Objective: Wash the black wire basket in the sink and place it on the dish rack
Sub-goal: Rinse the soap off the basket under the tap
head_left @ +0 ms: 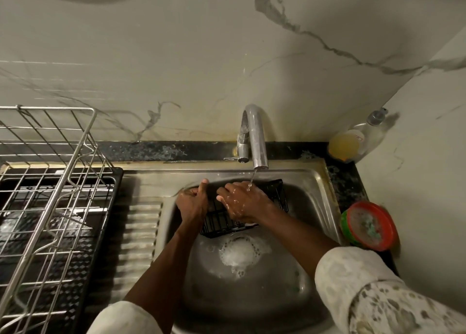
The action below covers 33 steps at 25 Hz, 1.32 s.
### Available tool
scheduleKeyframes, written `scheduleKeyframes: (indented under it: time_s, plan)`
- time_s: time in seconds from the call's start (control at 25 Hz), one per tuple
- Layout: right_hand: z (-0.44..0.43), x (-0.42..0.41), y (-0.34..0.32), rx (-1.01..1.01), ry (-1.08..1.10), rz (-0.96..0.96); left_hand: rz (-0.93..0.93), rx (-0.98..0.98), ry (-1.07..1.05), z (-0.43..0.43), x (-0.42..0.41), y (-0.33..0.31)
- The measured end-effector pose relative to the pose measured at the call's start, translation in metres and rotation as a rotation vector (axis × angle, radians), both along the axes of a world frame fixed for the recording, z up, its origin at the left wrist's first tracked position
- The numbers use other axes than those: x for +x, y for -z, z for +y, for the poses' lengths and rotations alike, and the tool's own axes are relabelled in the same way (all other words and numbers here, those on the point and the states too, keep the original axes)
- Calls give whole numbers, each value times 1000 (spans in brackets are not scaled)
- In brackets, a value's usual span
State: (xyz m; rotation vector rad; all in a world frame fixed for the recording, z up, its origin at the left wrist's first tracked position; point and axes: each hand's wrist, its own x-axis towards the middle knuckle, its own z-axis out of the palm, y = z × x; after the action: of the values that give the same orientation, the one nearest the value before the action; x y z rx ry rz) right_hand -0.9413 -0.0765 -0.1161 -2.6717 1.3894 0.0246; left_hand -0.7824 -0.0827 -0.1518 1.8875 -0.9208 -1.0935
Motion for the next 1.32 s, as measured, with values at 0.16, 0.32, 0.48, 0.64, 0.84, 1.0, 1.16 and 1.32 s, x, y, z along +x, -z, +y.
scheduleKeyframes:
  time_s: [0.16, 0.32, 0.48, 0.64, 0.84, 1.0, 1.16, 1.32]
  plan:
    - [-13, 29, -15, 57, -114, 194, 50, -24, -14, 1, 3, 2]
    - [-13, 36, -14, 8, -130, 223, 101, -44, -44, 1, 6, 1]
    - [-10, 19, -20, 70, 8, 31, 129, -20, -66, 2, 9, -1]
    - [-15, -3, -31, 168, 229, 61, 130, -22, -62, 2, 9, -3]
    - [-16, -9, -41, 99, 400, 86, -45, -94, 76, 3, 9, -2]
    - [-17, 26, -36, 86, 394, 306, -473, -123, 359, 18, -23, -4]
    - [-24, 23, -46, 122, 460, 264, -280, -28, 134, 8, -44, -1]
    - [-16, -13, -79, 377, 537, -48, 73, 131, 11, -11, -28, 10]
